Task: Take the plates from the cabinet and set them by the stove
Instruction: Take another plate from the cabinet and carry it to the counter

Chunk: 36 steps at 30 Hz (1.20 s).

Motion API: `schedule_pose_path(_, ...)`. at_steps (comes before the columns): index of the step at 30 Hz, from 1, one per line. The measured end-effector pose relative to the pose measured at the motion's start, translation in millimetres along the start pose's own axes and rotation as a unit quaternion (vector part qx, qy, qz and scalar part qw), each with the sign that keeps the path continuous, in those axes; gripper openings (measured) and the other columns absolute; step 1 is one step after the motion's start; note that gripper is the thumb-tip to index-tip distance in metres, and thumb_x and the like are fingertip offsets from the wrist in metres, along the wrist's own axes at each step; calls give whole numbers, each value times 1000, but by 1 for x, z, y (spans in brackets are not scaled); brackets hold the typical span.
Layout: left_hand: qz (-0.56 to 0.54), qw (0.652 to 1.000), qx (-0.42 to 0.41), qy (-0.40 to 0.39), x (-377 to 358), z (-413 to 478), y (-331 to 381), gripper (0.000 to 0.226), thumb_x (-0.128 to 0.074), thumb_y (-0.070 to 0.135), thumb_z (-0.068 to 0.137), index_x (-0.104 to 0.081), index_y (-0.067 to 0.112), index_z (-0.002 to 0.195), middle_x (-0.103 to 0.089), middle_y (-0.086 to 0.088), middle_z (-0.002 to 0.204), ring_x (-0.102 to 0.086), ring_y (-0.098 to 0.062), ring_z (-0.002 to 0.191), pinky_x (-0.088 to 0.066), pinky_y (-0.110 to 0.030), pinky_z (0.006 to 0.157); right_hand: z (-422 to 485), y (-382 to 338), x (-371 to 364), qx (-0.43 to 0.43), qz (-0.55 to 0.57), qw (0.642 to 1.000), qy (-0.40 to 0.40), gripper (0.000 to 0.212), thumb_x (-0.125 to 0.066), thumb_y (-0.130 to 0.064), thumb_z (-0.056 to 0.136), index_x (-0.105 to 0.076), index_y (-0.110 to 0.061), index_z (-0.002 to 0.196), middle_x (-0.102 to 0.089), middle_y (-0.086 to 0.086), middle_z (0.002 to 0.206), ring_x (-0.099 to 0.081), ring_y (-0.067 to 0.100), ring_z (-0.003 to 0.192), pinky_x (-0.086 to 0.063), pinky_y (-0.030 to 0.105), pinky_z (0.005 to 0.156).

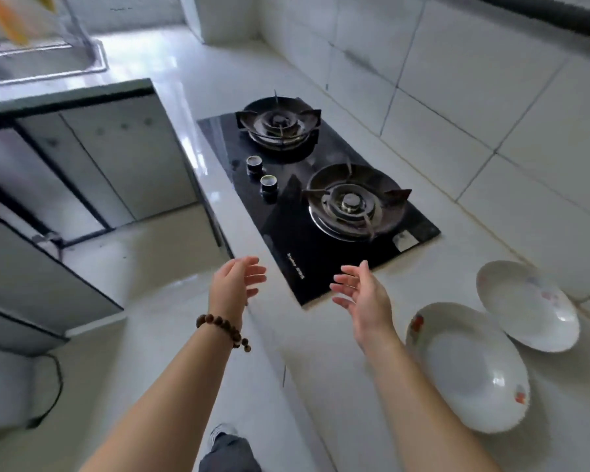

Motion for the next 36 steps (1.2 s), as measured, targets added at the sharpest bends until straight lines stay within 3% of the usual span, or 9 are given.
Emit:
schedule_pose_path(5,-38,995,-10,90,86,19,11,27,-43,22,97,-68,12,90,-73,-6,86,-69,-21,84,-50,-34,72,8,8,-101,-7,-49,995,-86,42,-38,-45,101,-65,-13,102,-69,11,99,-67,25,91,-55,37,76)
schedule_pose_path(13,-74,984,-5,163,195,59,27,28,-42,22,98,-67,11,92,-72,-9,88,-68,-22,83,-50,-36,75,10,25,-246,-3,-70,982,-176,38,-39,-39,102,-65,-12,96,-66,6,87,-65,19,79,-53,35,71)
schedule_pose_path(24,-117,968,-9,222,316,113,53,27,-43,22,98,-67,13,92,-72,-6,87,-69,-20,83,-50,-34,74,21,37,-390,-5,-122,969,-213,36,-39,-36,102,-63,-10,97,-65,8,90,-64,21,82,-52,37,74)
schedule_pose_path(36,-149,955,11,257,361,188,56,25,-45,24,97,-67,14,92,-73,-6,87,-69,-20,83,-50,-34,73,87,57,-485,-35,-135,963,-229,33,-43,-35,101,-63,-12,88,-65,7,83,-64,20,75,-51,32,66)
Point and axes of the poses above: each hand's wrist, its own z-axis towards the middle knuckle, its own x-axis out of the back of the hand, y = z × x, the point moved 10 cm from there along z, towards the middle knuckle
